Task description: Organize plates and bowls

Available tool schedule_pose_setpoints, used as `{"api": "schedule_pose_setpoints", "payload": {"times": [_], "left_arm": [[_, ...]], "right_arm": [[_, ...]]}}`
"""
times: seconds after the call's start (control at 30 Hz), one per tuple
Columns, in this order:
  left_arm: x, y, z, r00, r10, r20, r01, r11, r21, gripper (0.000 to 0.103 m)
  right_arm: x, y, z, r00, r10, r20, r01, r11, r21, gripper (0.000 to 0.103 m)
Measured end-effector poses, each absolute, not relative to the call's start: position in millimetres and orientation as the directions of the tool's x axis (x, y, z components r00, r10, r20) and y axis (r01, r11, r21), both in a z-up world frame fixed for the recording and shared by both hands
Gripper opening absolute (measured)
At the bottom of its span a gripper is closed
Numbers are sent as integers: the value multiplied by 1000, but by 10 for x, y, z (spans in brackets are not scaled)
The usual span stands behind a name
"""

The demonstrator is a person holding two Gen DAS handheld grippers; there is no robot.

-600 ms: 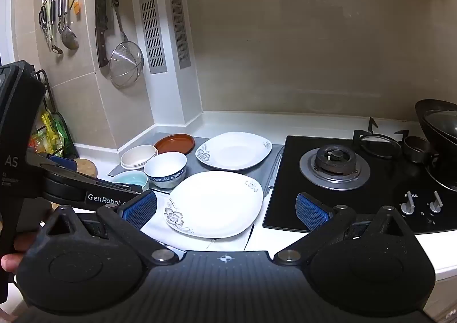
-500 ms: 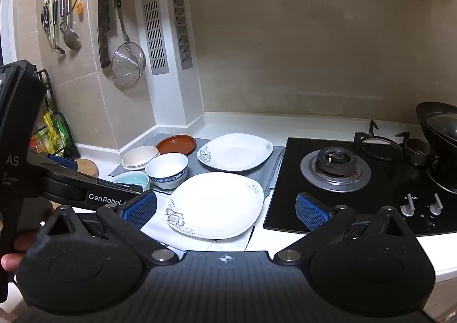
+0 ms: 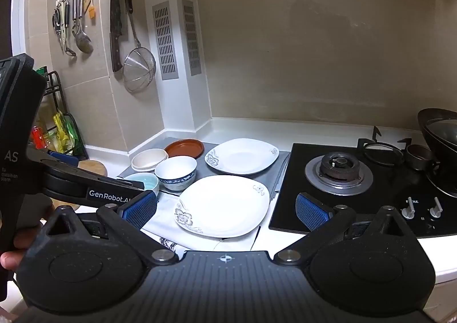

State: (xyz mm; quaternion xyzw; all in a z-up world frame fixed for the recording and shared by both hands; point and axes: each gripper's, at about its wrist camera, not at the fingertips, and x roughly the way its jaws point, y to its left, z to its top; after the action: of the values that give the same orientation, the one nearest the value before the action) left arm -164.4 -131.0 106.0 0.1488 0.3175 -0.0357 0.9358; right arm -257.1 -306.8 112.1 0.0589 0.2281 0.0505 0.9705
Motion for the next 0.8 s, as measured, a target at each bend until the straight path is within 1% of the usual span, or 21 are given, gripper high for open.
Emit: {"api": "schedule_pose_setpoints", "payload": {"times": [0.2, 0.33, 0.5, 0.6, 0.8], "left_arm": [[-1745, -1279, 1049, 799, 31, -601, 149, 957, 247, 103], [-1796, -1254, 1035, 796, 29, -604, 143, 961, 235, 103], [-1843, -1268, 1012, 795, 38, -605, 143, 958, 248, 103], [-1853, -1281, 1010, 796, 36, -604, 147, 957, 250, 103], [-1838, -1267, 1005, 797, 43, -602, 135, 959, 248, 103]], "right_arm": [[-2602, -3064, 1108, 883, 131, -451, -75, 987, 140, 103], [-2629, -3031, 1146, 890, 112, -442, -74, 992, 102, 103], [-2662, -3018, 1149, 889, 121, -441, -77, 990, 116, 103], [-2637, -3055, 1137, 880, 124, -460, -70, 989, 133, 103], [-2627, -3026, 1136, 886, 122, -448, -63, 988, 144, 103]]}}
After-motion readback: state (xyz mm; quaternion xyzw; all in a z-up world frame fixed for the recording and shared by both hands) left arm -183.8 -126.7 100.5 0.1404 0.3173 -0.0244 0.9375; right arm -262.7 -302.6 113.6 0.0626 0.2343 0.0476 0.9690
